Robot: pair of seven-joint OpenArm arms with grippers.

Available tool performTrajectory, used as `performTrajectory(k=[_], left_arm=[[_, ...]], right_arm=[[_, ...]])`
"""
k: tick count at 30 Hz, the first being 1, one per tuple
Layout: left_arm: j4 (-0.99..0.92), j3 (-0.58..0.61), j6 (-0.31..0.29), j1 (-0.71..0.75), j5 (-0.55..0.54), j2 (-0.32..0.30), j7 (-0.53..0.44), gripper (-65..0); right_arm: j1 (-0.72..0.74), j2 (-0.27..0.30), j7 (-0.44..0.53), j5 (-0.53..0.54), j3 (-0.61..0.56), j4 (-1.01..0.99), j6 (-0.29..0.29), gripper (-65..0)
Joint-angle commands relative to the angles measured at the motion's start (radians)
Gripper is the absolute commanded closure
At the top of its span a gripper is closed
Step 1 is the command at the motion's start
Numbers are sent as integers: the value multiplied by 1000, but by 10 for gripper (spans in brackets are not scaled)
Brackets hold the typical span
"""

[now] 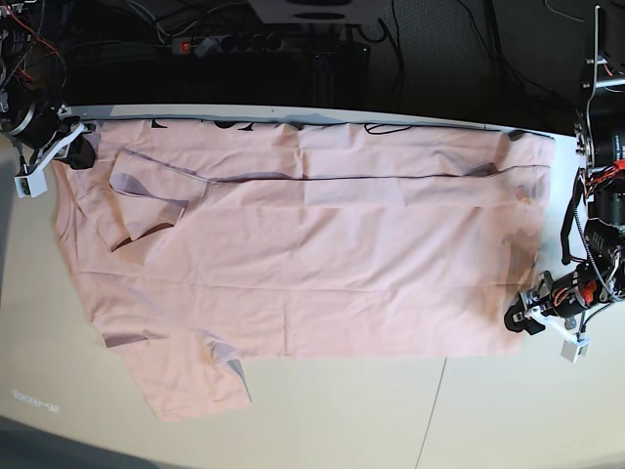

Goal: Fold the T-shirt properly
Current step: 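Release the edge with the left gripper and move it to the hem corner, then grasp the hem corners with both grippers and lift them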

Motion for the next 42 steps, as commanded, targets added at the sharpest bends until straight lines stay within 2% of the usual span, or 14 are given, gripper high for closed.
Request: performTrajectory(k=[1, 9, 10, 14, 15, 21, 27, 31, 33, 38, 42], left_arm=[[11, -4, -18, -33, 0, -8, -10, -349], [11, -4, -18, -34, 22, 30, -12, -341], [11, -4, -18, -34, 22, 30, -17, -305], [12, -4, -21, -44, 30, 30, -27, -28], [12, -4, -27, -47, 31, 30, -32, 0], [14, -4, -40, -55, 31, 30, -35, 0], [14, -4, -45, -55, 37, 29, -35, 0], [15, -4, -109, -55, 35, 30, -35, 0], [18, -4, -112, -55, 35, 30, -31, 0], [29, -4, -115, -55, 37, 30, -16, 0], [29, -2, -116, -55, 37, 30, -3, 0]], right_arm=[[-6, 17, -40, -36, 5, 1, 45, 0], [-6, 17, -40, -36, 5, 1, 45, 0], [-6, 17, -40, -36, 5, 1, 45, 0], [-5, 17, -36, -36, 5, 1, 45, 0], [-5, 17, -35, -35, 5, 1, 45, 0], [33, 17, -37, -6, 13, 14, 45, 0], [123, 18, -87, 44, 106, 105, 45, 0], [194, 48, -108, 58, 118, 116, 45, 0], [229, 60, -107, 57, 118, 110, 45, 0], [334, 76, -98, 46, 118, 31, 45, 0], [484, 76, -62, -11, 118, -122, 44, 0]])
